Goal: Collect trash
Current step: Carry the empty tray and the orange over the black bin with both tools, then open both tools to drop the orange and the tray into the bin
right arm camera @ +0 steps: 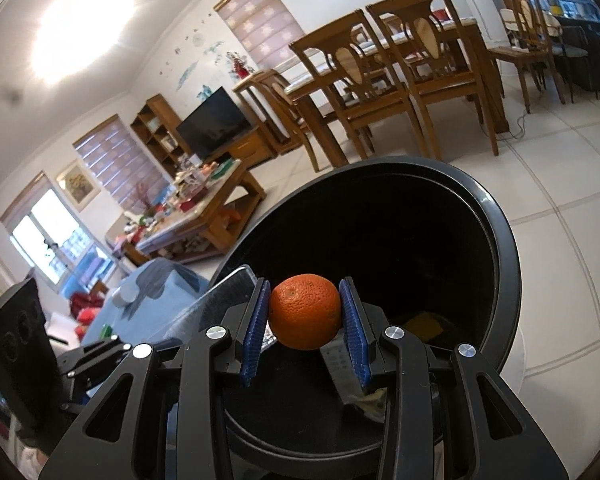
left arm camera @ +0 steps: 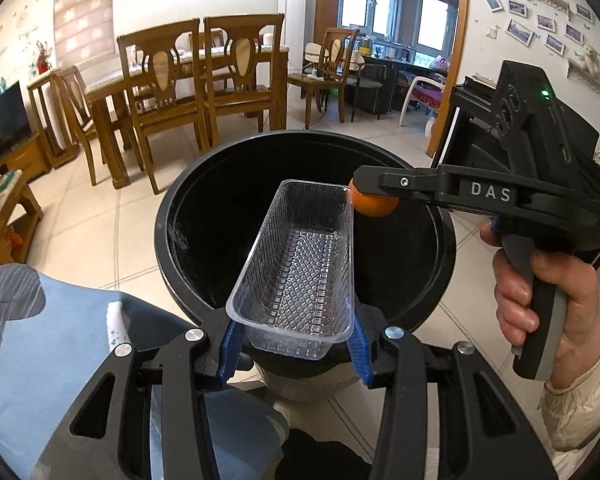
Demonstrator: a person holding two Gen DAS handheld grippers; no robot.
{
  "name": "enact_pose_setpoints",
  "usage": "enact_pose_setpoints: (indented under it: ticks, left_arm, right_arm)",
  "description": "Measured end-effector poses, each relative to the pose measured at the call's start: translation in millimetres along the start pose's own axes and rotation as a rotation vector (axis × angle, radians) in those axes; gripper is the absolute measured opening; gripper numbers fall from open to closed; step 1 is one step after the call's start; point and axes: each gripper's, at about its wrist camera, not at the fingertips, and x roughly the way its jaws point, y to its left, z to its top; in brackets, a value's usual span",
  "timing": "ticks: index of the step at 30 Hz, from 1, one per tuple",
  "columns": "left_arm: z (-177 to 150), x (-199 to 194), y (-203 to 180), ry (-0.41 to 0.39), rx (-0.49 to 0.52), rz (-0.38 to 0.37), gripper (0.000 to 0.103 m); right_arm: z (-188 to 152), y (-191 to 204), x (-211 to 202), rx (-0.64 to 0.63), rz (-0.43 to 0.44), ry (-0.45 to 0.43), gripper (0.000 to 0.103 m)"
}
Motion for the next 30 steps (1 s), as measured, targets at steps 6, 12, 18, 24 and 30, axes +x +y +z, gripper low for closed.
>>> enact_pose_setpoints:
  ticks: [6, 12, 18, 24, 30]
  left_arm:
    - [6, 12, 8, 0.028, -0.024, -0.016, 0.045]
    - [7, 19, 6, 0.044, -0.020, -0.020, 0.046]
    - [8, 19, 7, 0.039, -0.022, -0.028, 0.046]
    - [8, 18, 7, 0.033, -0.019, -0.035, 0.048]
    - [6, 1, 4, -0.044, 0.001, -0.001, 0.090]
  right_arm:
    - [-1, -4, 4, 0.009, -0.008, 0.002, 0.037]
    - [-3, -5, 7, 0.006, -0.006, 0.003, 0.037]
    - [-4, -5, 9, 0.011, -0.005, 0.002, 0.037]
    - [-6, -4, 10, 0.009, -0.002, 0.004, 0.042]
    - [-4, 1, -4, 0.031, 0.015, -0.051, 0.079]
